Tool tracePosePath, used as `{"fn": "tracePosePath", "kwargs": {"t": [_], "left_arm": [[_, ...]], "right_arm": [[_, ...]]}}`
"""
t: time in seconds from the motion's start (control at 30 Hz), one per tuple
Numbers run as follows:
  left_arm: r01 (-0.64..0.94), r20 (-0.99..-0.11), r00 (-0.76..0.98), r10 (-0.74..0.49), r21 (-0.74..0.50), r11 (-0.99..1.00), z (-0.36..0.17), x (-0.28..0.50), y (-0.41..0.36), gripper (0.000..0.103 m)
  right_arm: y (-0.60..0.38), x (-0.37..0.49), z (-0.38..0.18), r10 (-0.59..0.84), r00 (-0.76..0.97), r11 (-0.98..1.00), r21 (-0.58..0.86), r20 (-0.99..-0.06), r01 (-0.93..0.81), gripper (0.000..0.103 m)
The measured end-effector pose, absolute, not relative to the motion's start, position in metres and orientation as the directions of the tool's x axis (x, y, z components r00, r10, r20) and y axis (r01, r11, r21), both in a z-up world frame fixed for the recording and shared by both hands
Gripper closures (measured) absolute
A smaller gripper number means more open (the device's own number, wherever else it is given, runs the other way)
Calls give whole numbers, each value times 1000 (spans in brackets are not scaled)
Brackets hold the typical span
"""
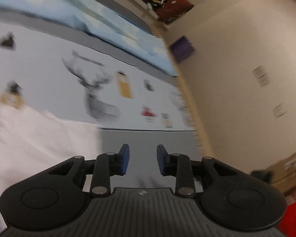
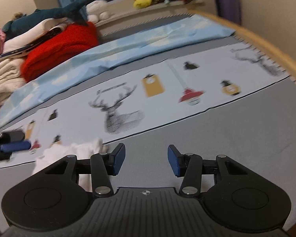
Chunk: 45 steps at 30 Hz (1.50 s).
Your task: Fold small clothes
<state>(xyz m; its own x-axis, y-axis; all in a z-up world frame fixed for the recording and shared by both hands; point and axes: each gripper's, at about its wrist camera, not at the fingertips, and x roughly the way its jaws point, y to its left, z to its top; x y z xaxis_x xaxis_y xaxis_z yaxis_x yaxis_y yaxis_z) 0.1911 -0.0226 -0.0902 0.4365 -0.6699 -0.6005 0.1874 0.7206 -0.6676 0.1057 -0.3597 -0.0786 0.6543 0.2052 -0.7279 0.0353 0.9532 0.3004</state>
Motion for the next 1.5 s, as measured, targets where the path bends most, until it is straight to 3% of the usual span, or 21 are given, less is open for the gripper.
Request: {"fn": "tracePosePath", "kwargs": {"t": [0.13,0.23,0.3,0.37,0.43,0.53,0.7,0.8,0.9,0.93,1.1,1.17,1.2,1.3,1.37,1.43,1.5], "left_arm": [[145,-759,316,-569,-554,820,-123,186,2,73],[181,-825,266,-498,-465,867,-143,178,18,73],[173,-837,262,-480,-449,877,-149,175,36,73],[168,-834,268,-482,-452,876,-149,175,50,73],[189,-830,261,-493,-457,869,-147,173,50,73],[277,-834,216,-508,-446,851,-154,163,41,73],[513,-934,94,-344,-251,821,-187,139,-2,73],[563,-967,77,-243,-159,811,-201,133,-8,73],[497,-920,139,-366,-255,830,-178,144,12,69],[462,-903,168,-396,-283,841,-172,150,21,68],[271,-896,256,-362,-292,917,-169,172,60,68],[231,-899,271,-344,-286,930,-172,178,67,68],[213,-897,278,-344,-292,933,-172,181,68,68],[157,-890,289,-353,-319,935,-173,186,74,68],[126,-880,299,-370,-348,929,-171,191,73,64],[79,-862,309,-402,-398,914,-173,196,75,44],[20,-859,297,-417,-431,902,-178,203,75,41]], "right_arm": [[-323,122,-102,367,522,917,393,-770,-65,53],[-283,132,-121,458,397,887,437,-795,-148,53],[-250,134,-139,464,271,884,420,-844,-206,53],[-221,127,-157,363,171,905,303,-916,-299,55],[-207,118,-160,307,153,895,231,-939,-381,90],[-221,111,-139,440,147,840,348,-886,-417,95],[-226,94,-157,296,44,822,231,-954,-520,93],[-239,111,-129,430,149,830,325,-890,-454,85],[-252,135,-104,486,353,865,382,-799,-327,48],[-252,145,-102,466,406,883,384,-786,-270,47],[-229,184,-136,311,434,949,299,-846,-98,50],[-224,193,-147,277,437,959,271,-856,-77,77],[-225,195,-148,294,446,953,295,-845,-68,99],[-234,193,-136,259,551,955,297,-794,-20,101],[-243,196,-143,206,535,960,274,-820,49,100],[-252,196,-154,124,475,968,212,-871,135,98],[-264,191,-153,94,463,960,203,-882,193,94]]}}
